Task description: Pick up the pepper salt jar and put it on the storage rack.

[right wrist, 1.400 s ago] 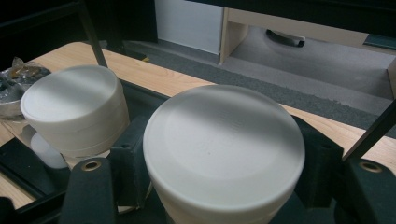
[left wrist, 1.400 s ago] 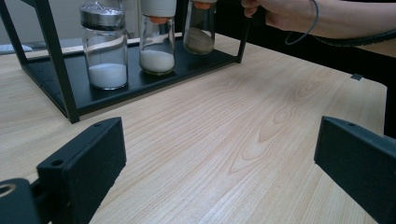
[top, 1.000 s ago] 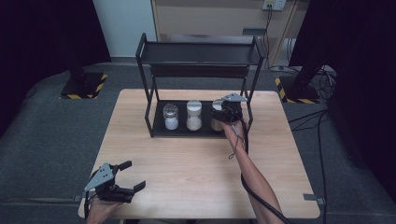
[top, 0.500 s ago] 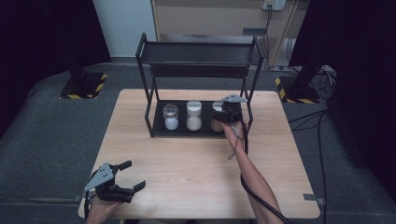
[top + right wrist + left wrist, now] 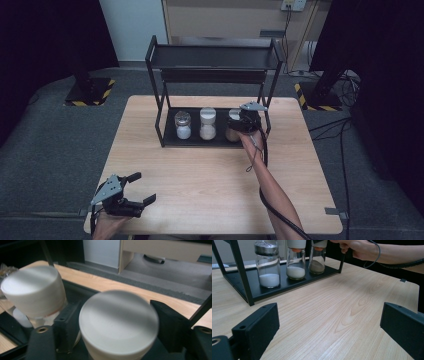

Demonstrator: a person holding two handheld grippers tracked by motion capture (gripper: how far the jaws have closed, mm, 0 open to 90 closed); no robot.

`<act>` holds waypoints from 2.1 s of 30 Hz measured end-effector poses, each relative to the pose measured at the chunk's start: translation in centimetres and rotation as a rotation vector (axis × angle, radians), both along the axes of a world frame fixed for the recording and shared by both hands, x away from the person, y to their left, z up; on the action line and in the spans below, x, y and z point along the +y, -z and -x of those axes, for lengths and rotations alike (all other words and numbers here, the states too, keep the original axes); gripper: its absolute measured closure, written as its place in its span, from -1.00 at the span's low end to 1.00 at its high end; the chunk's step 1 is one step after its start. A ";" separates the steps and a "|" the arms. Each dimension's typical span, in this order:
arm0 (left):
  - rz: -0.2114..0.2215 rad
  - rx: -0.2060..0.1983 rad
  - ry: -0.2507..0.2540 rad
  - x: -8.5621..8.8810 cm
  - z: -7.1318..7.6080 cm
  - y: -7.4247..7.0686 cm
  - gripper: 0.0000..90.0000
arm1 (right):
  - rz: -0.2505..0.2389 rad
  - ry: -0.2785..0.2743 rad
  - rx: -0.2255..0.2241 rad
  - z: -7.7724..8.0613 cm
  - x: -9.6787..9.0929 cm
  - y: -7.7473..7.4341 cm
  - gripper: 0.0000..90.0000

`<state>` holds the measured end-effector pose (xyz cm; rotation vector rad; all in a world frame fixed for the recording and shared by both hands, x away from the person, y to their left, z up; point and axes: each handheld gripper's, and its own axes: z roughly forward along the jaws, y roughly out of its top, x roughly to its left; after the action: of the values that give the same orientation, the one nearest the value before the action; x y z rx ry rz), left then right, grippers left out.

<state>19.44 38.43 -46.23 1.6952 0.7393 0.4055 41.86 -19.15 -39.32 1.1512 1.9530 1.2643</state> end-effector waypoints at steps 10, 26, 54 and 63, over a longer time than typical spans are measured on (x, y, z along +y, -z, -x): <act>-0.001 -0.001 0.001 0.0 0.0 0.0 -0.98 | 0.013 -0.037 -0.032 0.3 -0.7 -2.4 -0.73; 0.012 0.009 -0.008 0.0 -0.1 0.1 -0.98 | -0.019 -0.177 -0.094 3.8 -2.4 -6.2 -0.75; 0.010 0.013 -0.007 0.0 -0.2 0.1 -0.98 | -0.071 -0.342 -0.154 13.8 -8.5 -5.3 -0.76; 0.015 0.011 -0.014 0.1 -0.1 0.2 -0.98 | -0.083 -0.328 -0.155 16.5 -10.5 -4.1 -0.76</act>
<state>19.53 38.55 -46.43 1.6799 0.7608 0.4002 25.32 -29.68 -35.20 0.7618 2.0436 1.5648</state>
